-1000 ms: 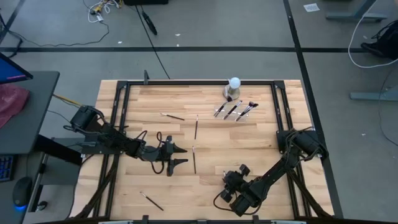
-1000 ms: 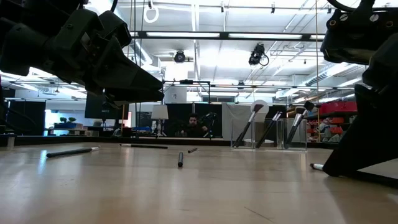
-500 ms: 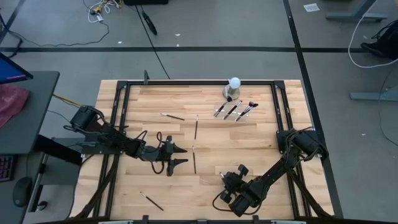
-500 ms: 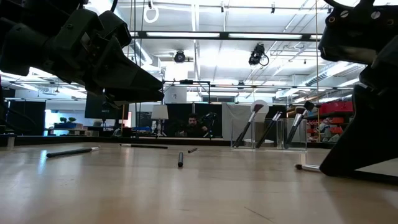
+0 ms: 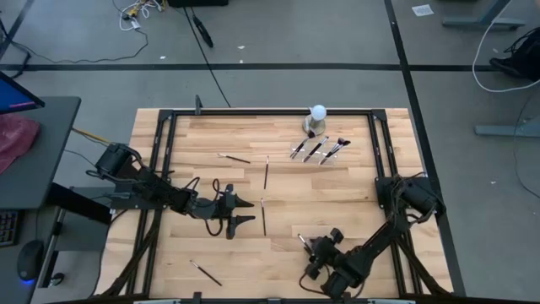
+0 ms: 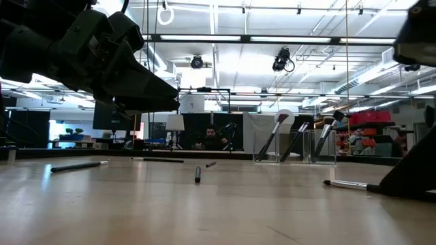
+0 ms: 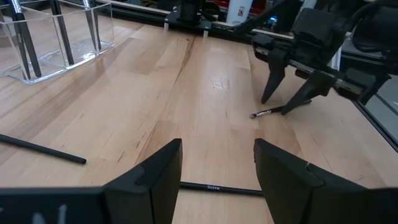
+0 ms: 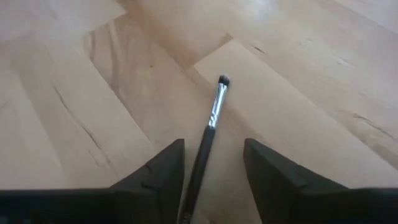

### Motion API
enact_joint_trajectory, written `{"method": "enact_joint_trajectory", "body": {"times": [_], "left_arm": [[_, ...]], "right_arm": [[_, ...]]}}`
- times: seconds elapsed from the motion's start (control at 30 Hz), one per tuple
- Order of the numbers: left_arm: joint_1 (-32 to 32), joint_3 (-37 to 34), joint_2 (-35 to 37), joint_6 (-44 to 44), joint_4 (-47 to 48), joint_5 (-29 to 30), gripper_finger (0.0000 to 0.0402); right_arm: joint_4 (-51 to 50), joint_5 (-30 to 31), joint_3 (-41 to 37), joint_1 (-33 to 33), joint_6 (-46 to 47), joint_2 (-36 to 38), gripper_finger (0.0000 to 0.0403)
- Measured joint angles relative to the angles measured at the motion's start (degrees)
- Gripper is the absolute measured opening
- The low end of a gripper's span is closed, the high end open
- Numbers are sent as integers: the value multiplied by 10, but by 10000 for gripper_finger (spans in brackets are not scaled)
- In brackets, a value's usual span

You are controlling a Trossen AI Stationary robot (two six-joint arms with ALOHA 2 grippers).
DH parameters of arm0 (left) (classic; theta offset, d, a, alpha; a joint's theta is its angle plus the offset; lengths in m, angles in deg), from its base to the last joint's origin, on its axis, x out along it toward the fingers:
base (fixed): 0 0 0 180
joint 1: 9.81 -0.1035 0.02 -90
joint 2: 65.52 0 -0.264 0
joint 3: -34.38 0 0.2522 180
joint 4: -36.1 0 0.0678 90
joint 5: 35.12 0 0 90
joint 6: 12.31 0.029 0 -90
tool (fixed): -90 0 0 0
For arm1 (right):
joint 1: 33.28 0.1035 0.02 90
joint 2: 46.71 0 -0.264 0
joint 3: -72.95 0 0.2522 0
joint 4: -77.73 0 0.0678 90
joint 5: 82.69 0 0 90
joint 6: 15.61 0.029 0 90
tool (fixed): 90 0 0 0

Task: Put items in baskets/containers
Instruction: Put the eyeshadow brush into the transparent organizer

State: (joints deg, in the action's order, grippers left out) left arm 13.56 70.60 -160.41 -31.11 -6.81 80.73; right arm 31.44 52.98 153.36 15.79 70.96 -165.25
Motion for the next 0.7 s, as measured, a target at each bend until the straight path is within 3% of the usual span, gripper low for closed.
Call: {"method": "enact_joint_trajectory", "body": {"times": [0.37,0.7], "left_arm": [[3,0,0,0,1,-2,202],[3,0,0,-4,1,-2,202]], "right_arm": [[136,96,-37,4,-62,-55,139],[119,92,-36,11,-58,-63,95]]}}
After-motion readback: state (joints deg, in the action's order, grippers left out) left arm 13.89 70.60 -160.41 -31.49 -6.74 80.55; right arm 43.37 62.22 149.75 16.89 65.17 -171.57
